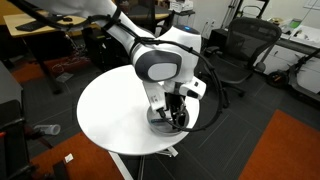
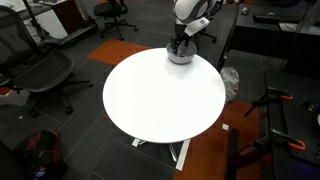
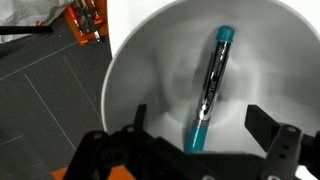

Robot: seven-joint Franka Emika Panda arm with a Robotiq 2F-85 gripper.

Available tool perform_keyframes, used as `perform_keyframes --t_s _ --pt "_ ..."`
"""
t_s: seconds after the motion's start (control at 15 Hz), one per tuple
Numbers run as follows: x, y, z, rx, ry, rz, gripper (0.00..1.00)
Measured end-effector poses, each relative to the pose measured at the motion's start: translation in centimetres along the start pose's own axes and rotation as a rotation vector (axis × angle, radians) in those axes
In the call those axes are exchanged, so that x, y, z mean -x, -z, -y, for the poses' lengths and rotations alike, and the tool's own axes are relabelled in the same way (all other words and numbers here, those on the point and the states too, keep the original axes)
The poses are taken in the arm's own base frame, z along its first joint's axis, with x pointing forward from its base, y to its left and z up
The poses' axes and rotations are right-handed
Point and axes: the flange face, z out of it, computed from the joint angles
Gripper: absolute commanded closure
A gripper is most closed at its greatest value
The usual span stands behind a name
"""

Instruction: Remove the the marker from the bowl and place it on the table

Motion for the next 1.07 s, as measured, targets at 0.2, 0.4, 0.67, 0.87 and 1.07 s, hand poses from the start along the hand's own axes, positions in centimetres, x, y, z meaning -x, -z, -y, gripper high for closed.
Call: perform_keyframes --t_s 0.2,0.4,0.67,0.87,1.07 --pt "-0.3 -0.7 0.3 -0.009 -0.003 0.012 0.32" --pt "-0.5 -1.2 0.5 -0.018 -0.007 0.017 0.58" --pt "-0.7 -1.8 0.5 -0.023 -0.012 0.024 0.86" --pt "-0.9 -2.0 0.5 -0.023 -0.013 0.031 0.99" --pt "-1.0 -1.9 0.5 -0.024 -0.013 0.034 0.95"
